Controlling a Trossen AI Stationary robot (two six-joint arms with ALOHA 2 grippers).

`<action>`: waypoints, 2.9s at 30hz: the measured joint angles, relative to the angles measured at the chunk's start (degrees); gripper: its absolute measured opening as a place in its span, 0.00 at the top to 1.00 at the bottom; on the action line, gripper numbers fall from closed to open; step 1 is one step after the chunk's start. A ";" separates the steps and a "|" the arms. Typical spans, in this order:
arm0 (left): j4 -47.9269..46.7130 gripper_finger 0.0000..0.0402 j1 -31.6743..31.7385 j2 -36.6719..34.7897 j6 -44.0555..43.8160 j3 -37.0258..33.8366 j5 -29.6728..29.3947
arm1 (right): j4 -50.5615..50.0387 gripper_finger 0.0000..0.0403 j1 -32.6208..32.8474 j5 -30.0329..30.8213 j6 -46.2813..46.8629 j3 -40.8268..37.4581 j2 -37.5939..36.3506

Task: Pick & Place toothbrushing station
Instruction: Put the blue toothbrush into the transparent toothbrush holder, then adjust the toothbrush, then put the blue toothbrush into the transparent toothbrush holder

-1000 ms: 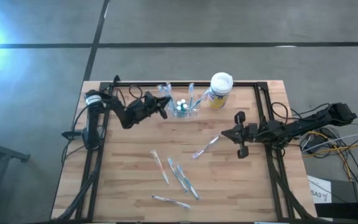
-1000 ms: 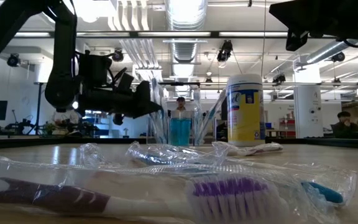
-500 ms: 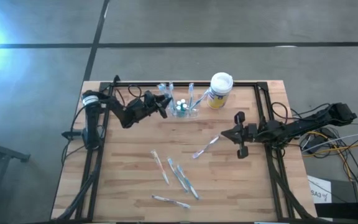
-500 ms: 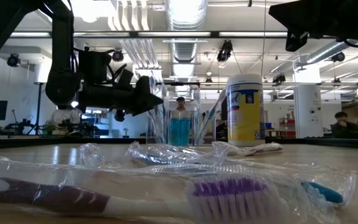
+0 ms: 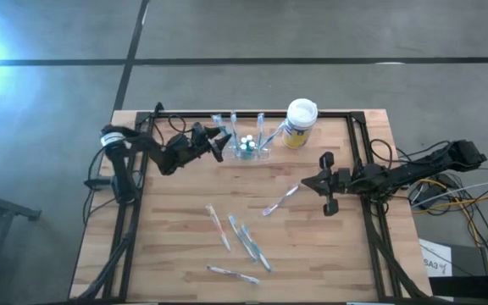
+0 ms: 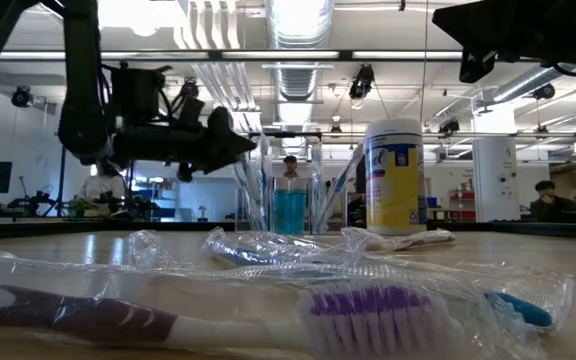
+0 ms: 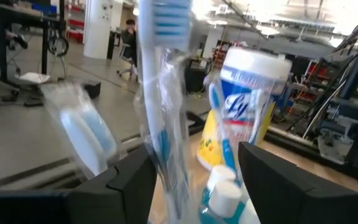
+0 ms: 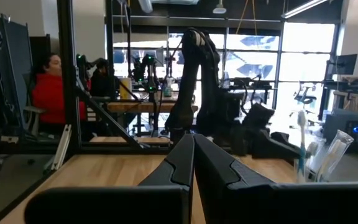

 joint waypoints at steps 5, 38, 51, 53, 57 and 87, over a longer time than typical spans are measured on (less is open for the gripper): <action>-10.78 0.43 0.61 -6.84 0.32 -0.56 0.05 | 0.00 0.98 0.00 0.00 0.00 0.00 0.00; -61.98 0.44 1.95 -23.25 21.69 23.27 2.15 | -0.98 0.98 0.00 -0.07 -0.47 0.20 0.09; -71.02 0.62 1.88 -33.99 24.39 23.10 8.47 | -0.94 0.98 -0.04 -0.02 -0.70 0.24 0.07; -73.49 0.76 1.90 -32.61 24.46 24.92 8.56 | -0.90 0.98 -0.04 0.00 -0.91 0.33 0.09; -79.31 0.97 1.92 -28.05 27.18 30.26 9.48 | -0.90 0.98 -0.04 0.02 -1.33 0.33 0.09; -111.59 1.00 1.40 -13.39 32.88 51.47 -11.01 | -1.36 0.98 -0.02 0.11 -1.79 0.39 0.09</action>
